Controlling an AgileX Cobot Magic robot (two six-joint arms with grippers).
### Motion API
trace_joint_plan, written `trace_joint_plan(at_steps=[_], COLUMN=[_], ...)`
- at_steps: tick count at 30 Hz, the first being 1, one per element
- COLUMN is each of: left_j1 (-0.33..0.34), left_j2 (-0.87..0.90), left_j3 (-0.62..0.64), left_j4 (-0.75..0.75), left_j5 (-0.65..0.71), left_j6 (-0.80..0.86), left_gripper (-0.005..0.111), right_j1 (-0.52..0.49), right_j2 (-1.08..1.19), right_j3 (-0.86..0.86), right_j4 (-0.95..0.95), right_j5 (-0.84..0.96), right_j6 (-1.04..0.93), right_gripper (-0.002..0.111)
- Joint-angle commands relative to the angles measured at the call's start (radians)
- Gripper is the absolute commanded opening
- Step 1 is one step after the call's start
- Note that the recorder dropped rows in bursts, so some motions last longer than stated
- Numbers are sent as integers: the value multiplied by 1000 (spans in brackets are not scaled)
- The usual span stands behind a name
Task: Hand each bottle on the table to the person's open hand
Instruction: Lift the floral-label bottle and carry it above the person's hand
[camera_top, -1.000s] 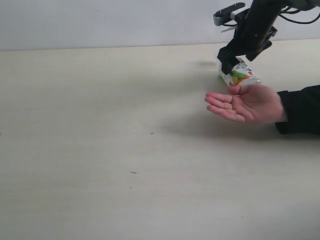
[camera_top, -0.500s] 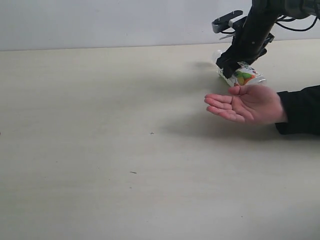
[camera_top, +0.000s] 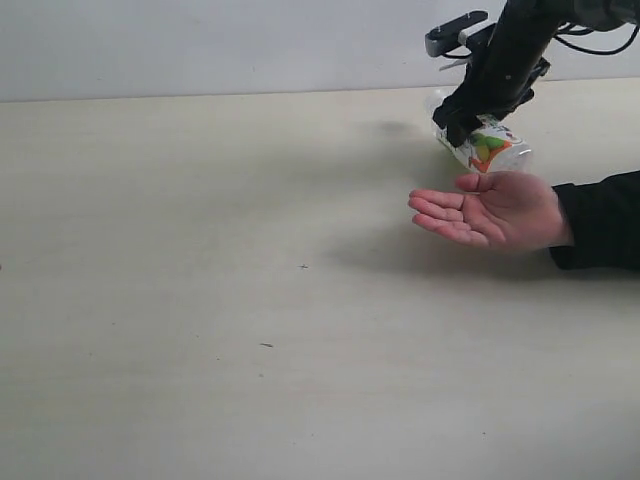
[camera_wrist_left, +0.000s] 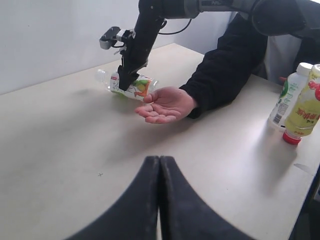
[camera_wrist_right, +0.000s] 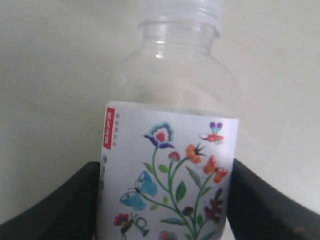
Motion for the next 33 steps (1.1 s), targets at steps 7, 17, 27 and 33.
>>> trace_joint_plan(at_steps=[7, 17, 27, 33], left_j1=[-3, -3, -3, -3], left_j2=[-4, -4, -4, -4], left_j3=[6, 6, 6, 6], left_j4=[10, 10, 10, 10], left_j5=[-4, -4, -4, -4], left_j6=[1, 1, 1, 1], left_gripper=[0, 0, 0, 0], right_j1=[-1, -1, 12, 64], right_j2=[-208, -403, -546, -644], right_j3=[-10, -10, 71, 188], right_j4=[18, 20, 77, 66], right_j5=[-48, 156, 219, 219], right_j6=[48, 170, 267, 267], right_gripper=[0, 0, 0, 0])
